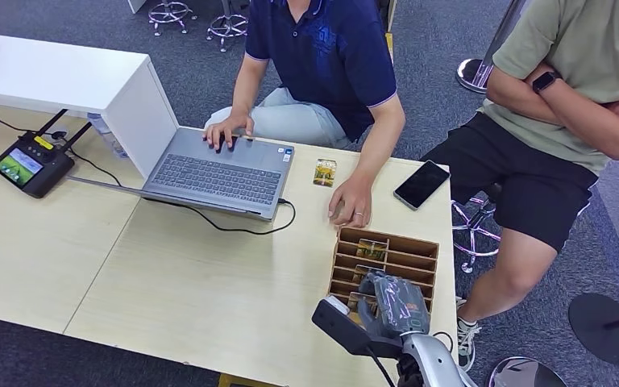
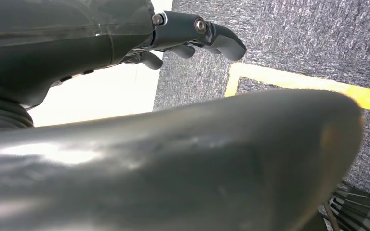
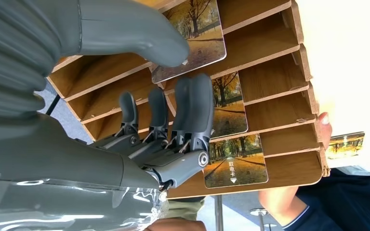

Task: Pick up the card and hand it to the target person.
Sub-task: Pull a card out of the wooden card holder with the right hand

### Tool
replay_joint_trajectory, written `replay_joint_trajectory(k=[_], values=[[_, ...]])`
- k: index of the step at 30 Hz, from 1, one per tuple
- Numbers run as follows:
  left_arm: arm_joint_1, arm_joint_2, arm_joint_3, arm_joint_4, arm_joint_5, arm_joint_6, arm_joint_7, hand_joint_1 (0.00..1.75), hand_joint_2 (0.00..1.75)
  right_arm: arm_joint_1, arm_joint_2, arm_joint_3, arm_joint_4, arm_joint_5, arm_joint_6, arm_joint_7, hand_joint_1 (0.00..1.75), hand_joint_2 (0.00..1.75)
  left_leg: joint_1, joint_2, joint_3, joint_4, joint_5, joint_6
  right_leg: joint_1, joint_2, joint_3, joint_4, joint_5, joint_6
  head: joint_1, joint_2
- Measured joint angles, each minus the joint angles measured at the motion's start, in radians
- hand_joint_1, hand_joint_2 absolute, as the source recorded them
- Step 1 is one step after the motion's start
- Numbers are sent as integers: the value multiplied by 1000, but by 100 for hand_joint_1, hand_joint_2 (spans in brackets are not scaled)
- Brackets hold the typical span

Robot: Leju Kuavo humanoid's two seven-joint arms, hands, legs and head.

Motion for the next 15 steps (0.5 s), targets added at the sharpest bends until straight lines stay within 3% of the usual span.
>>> replay_joint_trajectory(k=[4,15], values=[[0,0,0,0,0,0,1,0,0,0,0,0,0,0,0,0,94,175,0,0,0,0,0,0,0,0,0,0,0,0,0,0],[0,0,0,0,0,0,3,0,0,0,0,0,1,-2,1,0,106,175,0,0,0,0,0,0,0,0,0,0,0,0,0,0]])
